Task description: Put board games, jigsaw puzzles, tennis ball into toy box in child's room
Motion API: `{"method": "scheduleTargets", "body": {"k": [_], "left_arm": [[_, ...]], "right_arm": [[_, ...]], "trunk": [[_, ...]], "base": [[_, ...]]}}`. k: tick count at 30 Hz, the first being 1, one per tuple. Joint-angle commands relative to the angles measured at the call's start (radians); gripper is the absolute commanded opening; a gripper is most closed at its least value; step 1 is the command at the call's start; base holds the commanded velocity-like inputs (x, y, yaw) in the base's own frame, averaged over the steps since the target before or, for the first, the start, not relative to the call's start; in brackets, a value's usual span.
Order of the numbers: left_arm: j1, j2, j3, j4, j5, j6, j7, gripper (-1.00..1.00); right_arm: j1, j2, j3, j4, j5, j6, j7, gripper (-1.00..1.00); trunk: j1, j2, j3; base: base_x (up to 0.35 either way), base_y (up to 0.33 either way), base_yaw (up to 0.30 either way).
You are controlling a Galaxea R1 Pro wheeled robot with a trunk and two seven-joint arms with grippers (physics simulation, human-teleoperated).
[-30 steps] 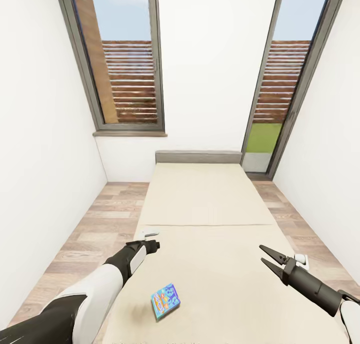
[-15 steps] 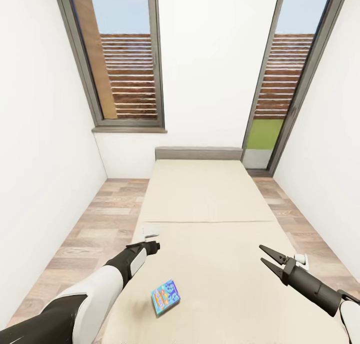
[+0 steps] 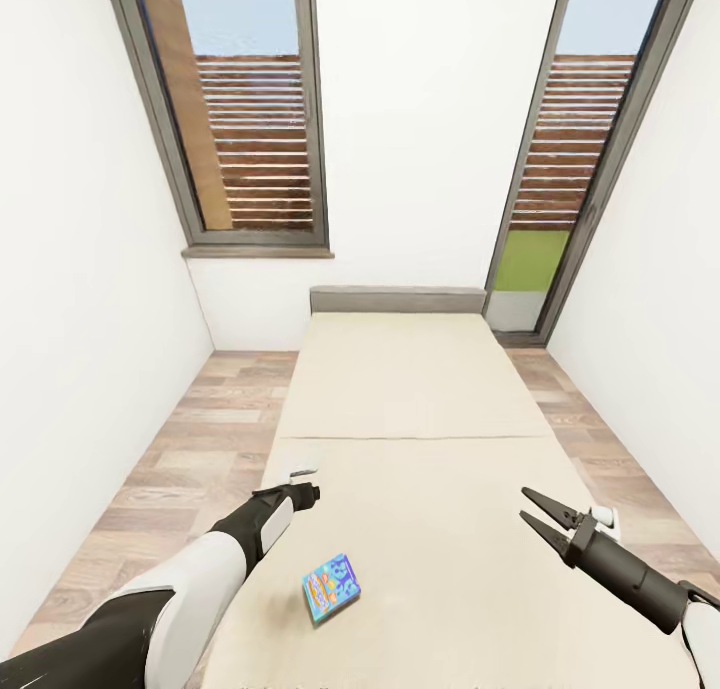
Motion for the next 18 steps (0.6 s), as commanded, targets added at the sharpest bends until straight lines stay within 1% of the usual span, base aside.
{"method": "scheduleTargets", "body": {"k": [1,4,5,8,13,15,16,18], "left_arm": [[0.000,-0.001,0.005,-0.002,0.002,0.005,0.003,1.00],[-0.001,-0.001,0.005,-0.002,0.002,0.005,0.003,1.00],[-0.001,-0.001,0.005,-0.002,0.002,0.006,0.003,1.00],[-0.002,-0.001,0.006,-0.002,0.002,0.011,0.002,1.00],[-0.005,-0.001,0.008,-0.006,0.007,0.028,0.005,1.00],[-0.010,-0.001,0.008,-0.014,0.010,0.073,0.005,1.00],[-0.015,-0.001,0.009,-0.023,0.010,0.127,0.006,1.00],[-0.025,-0.001,0.009,-0.039,0.011,0.192,0.006,1.00]], "right_arm": [[-0.001,-0.001,-0.002,0.000,0.004,0.003,0.044,1.00],[0.000,-0.002,-0.002,0.000,0.008,0.001,0.103,1.00],[0.000,-0.002,-0.002,0.000,0.011,-0.005,0.136,1.00],[0.000,-0.003,-0.001,-0.001,0.014,-0.030,0.176,1.00],[0.000,-0.003,0.000,-0.001,0.016,-0.053,0.197,1.00],[0.000,-0.003,0.002,-0.001,0.016,-0.058,0.200,1.00],[0.000,-0.003,0.004,-0.001,0.016,-0.060,0.201,1.00],[0.000,-0.003,0.006,-0.001,0.016,-0.061,0.202,1.00]], "trunk": [[0.001,-0.002,-0.004],[0.001,-0.002,-0.009],[0.001,-0.002,-0.010],[0.001,-0.002,-0.015],[0.001,-0.002,-0.023],[0.001,-0.002,-0.027],[0.001,-0.002,-0.028],[0.001,-0.002,-0.031]], "base": [[0.000,0.000,0.000],[0.000,0.000,0.000],[0.000,0.000,0.000],[0.000,0.000,0.000],[0.000,0.000,0.000],[0.000,0.000,0.000],[0.000,0.000,0.000],[0.000,0.000,0.000]]}}
